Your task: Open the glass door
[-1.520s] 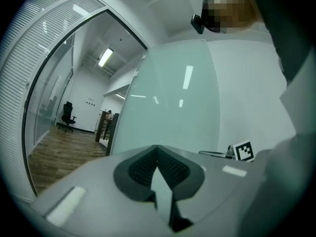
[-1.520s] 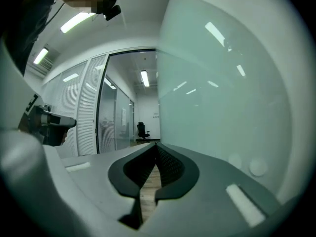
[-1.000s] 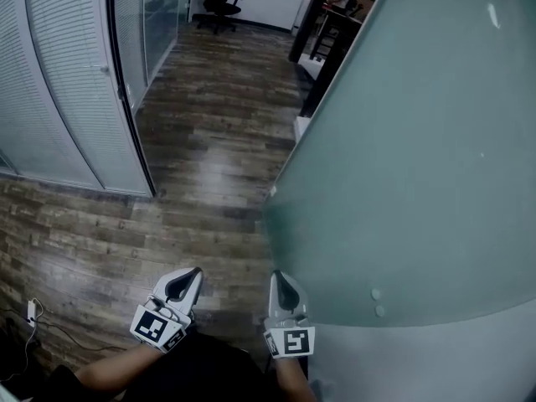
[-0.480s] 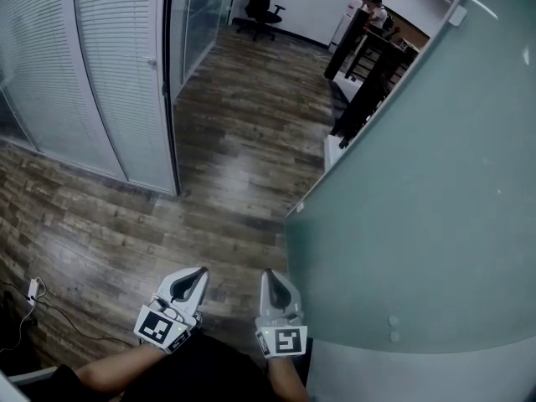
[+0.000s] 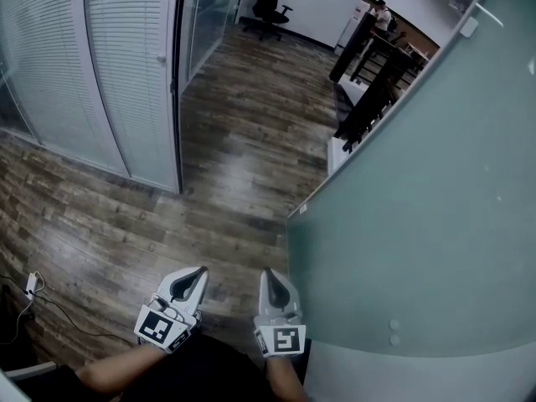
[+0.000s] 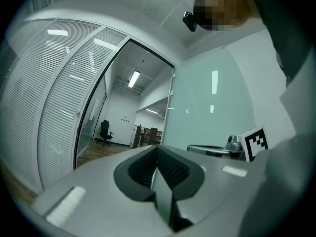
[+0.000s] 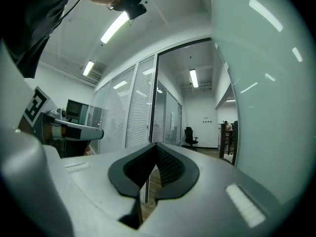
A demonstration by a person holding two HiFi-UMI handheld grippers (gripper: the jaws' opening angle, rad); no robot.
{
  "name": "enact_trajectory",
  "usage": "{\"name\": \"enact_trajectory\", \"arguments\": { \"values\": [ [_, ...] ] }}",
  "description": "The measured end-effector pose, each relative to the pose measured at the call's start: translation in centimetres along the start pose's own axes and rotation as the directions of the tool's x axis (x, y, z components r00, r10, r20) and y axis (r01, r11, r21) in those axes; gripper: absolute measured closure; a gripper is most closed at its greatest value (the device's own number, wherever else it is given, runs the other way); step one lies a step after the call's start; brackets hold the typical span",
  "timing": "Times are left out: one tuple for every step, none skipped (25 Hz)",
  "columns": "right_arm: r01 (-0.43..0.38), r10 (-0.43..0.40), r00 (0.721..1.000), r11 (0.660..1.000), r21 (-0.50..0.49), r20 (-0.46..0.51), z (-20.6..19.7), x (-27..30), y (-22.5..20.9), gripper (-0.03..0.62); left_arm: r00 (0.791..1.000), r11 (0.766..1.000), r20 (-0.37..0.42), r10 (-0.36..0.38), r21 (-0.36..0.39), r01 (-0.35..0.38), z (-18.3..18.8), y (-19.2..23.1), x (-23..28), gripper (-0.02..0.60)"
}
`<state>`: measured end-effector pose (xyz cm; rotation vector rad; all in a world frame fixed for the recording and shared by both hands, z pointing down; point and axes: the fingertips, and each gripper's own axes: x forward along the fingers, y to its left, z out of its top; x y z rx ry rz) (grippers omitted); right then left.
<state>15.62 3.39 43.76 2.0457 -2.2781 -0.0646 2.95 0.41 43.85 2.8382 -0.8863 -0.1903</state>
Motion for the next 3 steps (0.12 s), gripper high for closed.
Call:
{"name": "enact_trajectory", "arguments": {
  "values": [
    [0.003,-0.003,1.000,1.000,0.000,0.000,0.03,-0.03,-0.02,0.594,1.000,1.000,-0.002,0.000,-0.002,0.000,0.03,-0.03,-0.06,0.581],
    [0.006,-0.006,1.000,1.000,0.001,0.000,0.04,-0.06,-0.04,0.594,1.000,1.000,-0.005,0.000,-0.004,0.000,-0.01,-0.03,-0.15,0.581],
    [0.009,-0.009,1.000,1.000,0.002,0.000,0.05,-0.09,-0.05,0.594,1.000,1.000,-0.008,0.000,-0.006,0.000,-0.07,-0.04,-0.24,0.581]
  ]
}}
